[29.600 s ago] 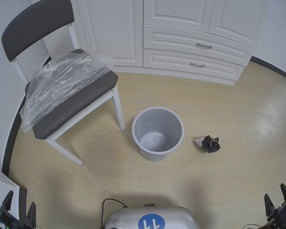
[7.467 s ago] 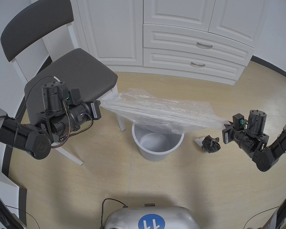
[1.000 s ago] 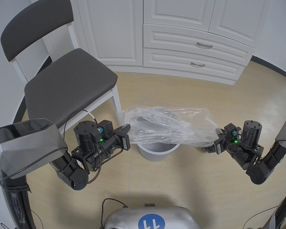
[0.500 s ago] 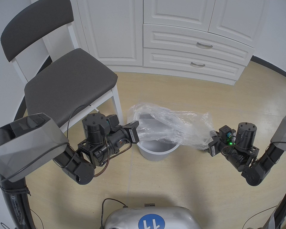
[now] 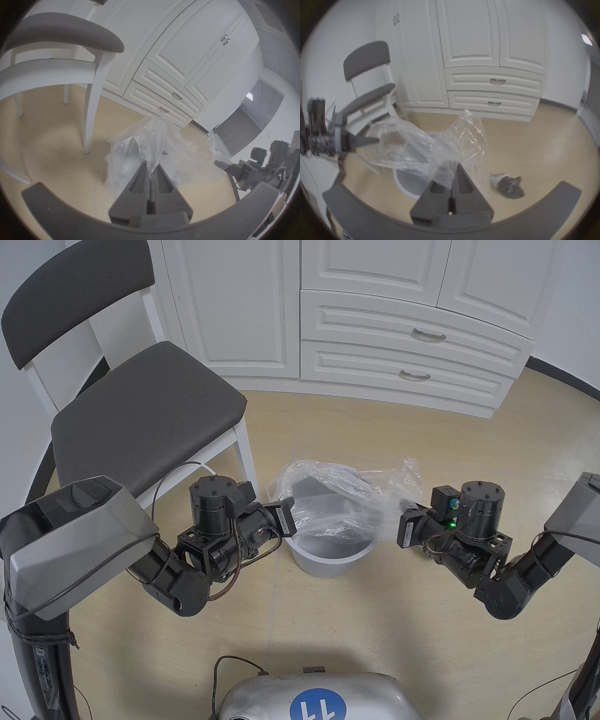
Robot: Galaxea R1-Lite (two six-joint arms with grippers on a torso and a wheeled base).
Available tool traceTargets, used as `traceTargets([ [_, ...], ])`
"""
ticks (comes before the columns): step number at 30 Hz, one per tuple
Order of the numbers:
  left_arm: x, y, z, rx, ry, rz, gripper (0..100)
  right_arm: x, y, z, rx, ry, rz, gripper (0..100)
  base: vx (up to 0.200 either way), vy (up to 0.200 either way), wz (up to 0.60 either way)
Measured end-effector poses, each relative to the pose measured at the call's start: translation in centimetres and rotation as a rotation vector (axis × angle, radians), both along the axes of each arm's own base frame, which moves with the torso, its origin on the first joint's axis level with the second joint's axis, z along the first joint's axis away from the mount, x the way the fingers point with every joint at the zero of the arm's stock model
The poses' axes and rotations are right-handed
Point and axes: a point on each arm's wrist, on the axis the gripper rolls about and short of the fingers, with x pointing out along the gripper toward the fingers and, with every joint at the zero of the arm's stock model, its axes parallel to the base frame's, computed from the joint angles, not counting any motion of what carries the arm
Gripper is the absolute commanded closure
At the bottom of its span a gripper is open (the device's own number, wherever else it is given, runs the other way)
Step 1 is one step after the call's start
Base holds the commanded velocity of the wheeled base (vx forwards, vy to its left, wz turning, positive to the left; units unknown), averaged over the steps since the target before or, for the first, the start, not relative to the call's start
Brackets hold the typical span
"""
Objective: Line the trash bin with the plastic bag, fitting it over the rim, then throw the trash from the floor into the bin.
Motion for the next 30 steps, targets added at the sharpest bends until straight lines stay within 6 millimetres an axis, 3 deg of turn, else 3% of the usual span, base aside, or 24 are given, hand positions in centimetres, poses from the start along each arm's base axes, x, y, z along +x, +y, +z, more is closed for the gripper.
traceTargets([
  [10, 1.4, 0.2, -0.5, -0.001, 0.012, 0.058, 100, 1.8, 5.3, 1.1, 0.358, 0.088, 0.061, 100, 0.000, 0.000, 0.00],
  [17, 1.8, 0.6, -0.6, 0.002, 0.021, 0.075, 100, 3.4, 8.4, -0.1, 0.467, 0.159, 0.081, 100, 0.000, 0.000, 0.00],
  [22, 1.8, 0.7, -0.6, 0.001, 0.019, 0.079, 100, 5.0, 9.4, -2.2, 0.486, 0.183, 0.069, 100, 0.000, 0.000, 0.00],
  [30, 2.1, 0.4, -0.9, -0.007, 0.014, 0.079, 100, 7.4, 8.4, -3.4, 0.504, 0.161, 0.012, 100, 0.000, 0.000, 0.00],
])
